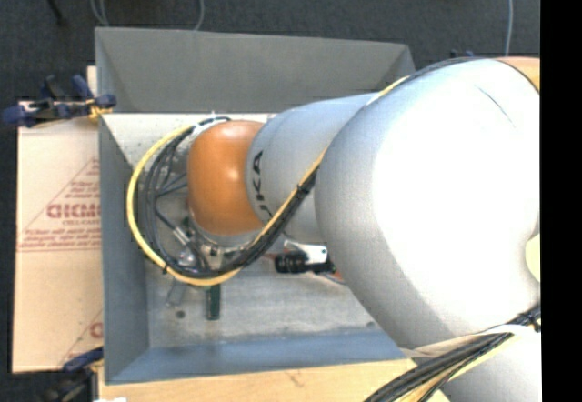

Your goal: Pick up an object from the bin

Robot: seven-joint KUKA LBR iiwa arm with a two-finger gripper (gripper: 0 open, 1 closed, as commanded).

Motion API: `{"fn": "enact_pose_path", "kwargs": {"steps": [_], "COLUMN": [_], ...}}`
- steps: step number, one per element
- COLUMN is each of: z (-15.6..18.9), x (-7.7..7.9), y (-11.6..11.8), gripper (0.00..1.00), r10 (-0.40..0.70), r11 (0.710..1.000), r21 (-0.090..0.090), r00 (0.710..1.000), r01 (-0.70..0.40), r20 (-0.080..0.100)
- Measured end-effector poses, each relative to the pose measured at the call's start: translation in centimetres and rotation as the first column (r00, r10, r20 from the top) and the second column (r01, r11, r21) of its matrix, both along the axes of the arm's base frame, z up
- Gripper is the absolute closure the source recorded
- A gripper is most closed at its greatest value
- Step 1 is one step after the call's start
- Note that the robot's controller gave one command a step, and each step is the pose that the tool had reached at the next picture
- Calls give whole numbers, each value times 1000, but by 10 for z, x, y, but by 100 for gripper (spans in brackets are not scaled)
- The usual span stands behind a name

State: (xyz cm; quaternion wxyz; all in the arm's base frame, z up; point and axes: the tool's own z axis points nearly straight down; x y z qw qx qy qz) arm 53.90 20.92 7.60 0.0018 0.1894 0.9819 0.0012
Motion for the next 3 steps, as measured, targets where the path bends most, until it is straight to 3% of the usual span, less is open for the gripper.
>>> {"fn": "enact_pose_path", "kwargs": {"steps": [1,3], "z": [-14,-12], "x": [4,2], "y": [5,4], "gripper": [100,100], "r10": [121,146], "r11": [993,989], "r21": [-3,-4], "r00": [993,989], "r01": [-121,-146], "r20": [8,3]}}
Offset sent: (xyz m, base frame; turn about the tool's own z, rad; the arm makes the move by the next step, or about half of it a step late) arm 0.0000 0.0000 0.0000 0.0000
